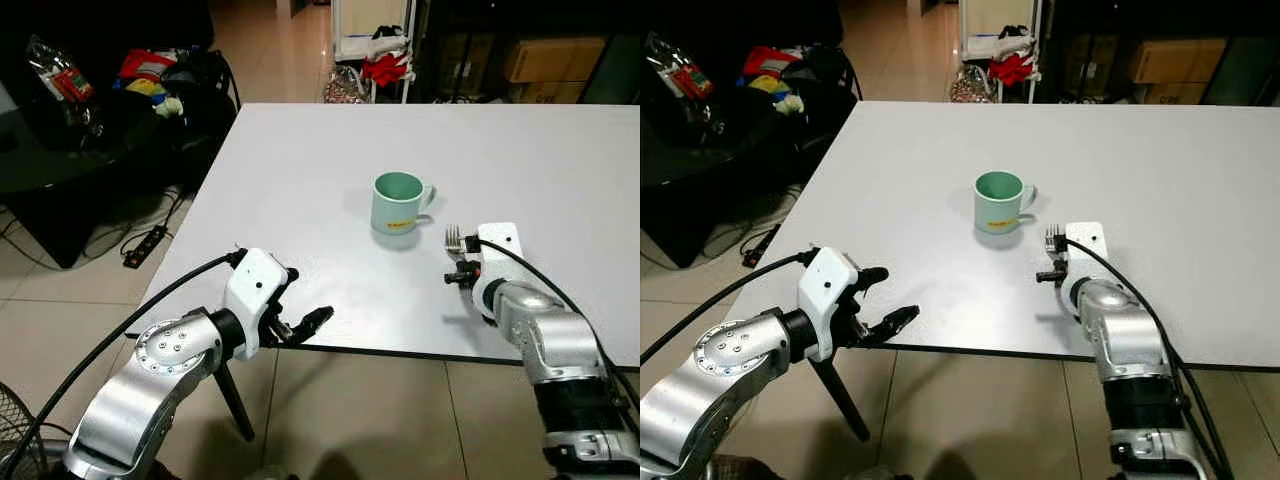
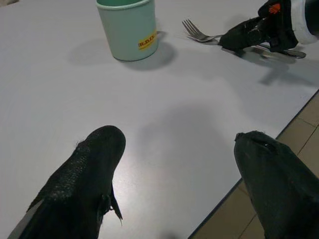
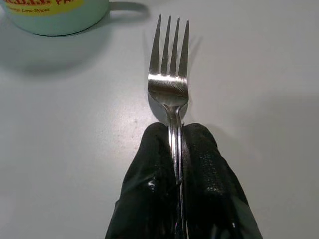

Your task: Setting the table

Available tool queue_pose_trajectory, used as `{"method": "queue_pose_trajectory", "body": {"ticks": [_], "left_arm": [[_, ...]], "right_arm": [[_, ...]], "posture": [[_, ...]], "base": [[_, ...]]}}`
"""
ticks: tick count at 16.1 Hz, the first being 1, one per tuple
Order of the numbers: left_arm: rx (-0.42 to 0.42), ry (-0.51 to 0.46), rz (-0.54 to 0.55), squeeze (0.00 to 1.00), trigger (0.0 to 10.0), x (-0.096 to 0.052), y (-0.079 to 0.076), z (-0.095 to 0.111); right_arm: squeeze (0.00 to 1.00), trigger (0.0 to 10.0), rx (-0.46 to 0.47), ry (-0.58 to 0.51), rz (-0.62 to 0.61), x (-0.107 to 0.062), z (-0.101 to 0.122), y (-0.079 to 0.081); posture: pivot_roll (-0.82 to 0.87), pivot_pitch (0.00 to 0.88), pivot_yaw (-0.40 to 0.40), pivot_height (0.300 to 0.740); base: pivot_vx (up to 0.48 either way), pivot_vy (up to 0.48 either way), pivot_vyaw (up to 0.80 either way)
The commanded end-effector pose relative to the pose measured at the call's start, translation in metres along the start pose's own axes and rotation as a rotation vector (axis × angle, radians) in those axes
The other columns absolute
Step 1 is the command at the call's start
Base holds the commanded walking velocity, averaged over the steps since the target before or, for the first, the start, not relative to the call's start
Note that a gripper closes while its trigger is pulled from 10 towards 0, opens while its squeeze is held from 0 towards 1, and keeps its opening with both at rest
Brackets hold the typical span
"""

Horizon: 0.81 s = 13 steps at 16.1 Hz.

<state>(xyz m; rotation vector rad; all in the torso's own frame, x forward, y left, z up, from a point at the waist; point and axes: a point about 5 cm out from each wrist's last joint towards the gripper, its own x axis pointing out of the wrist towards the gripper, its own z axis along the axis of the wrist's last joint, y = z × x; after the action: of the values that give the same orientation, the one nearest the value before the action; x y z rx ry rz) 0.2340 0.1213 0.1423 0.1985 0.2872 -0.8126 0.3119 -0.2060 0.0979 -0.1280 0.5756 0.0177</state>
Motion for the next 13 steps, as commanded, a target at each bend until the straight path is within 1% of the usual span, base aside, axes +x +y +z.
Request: {"method": "queue_pose_trajectory", "body": {"ticks": [1,3,5,6,7,8,9,13], "left_arm": [[0.012,0.005,-0.006,0.00,10.0,-0.0031,-0.0014,0.0010],[0.013,0.001,0.005,0.00,10.0,-0.0029,-0.0009,0.0012],[0.014,0.001,0.009,0.00,10.0,-0.0029,-0.0004,0.0011],[0.016,0.003,0.014,0.00,10.0,-0.0028,0.0003,0.0008],[0.016,0.004,0.015,0.00,10.0,-0.0027,0.0004,0.0007],[0.017,0.004,0.016,0.00,10.0,-0.0022,0.0005,0.0006],[0.018,0.004,0.017,0.00,10.0,-0.0022,0.0005,0.0004],[0.026,0.003,0.021,0.00,10.0,-0.0012,0.0022,0.0009]], "right_arm": [[0.00,10.0,-0.027,0.032,0.016,0.0026,-0.0026,-0.0002],[0.00,10.0,-0.052,0.057,0.051,0.0029,-0.0053,0.0011],[0.00,10.0,-0.056,0.066,0.051,0.0034,-0.0069,0.0007],[0.28,10.0,-0.052,0.067,0.061,0.0038,-0.0077,0.0041],[0.28,10.0,-0.053,0.068,0.063,0.0039,-0.0079,0.0052],[0.83,10.0,-0.044,0.068,0.050,0.0046,-0.0087,0.0046],[1.00,10.0,-0.038,0.065,0.041,0.0050,-0.0087,0.0037],[1.00,10.0,-0.010,0.038,0.022,0.0063,-0.0059,0.0024]], "posture": [[0.08,0.000,0.049,0.740],[0.09,0.000,0.045,0.740],[0.09,0.000,0.043,0.740],[0.08,0.000,0.043,0.740],[0.08,0.000,0.043,0.740],[0.08,0.000,0.044,0.740],[0.08,0.000,0.044,0.740],[0.08,0.000,0.049,0.740]], "base": [[0.000,0.000,0.00],[0.000,0.000,0.00],[0.000,0.000,0.00],[0.000,0.000,0.00],[0.000,0.000,0.00],[0.000,0.000,0.00],[0.000,0.000,0.00],[0.000,0.000,0.00]]}}
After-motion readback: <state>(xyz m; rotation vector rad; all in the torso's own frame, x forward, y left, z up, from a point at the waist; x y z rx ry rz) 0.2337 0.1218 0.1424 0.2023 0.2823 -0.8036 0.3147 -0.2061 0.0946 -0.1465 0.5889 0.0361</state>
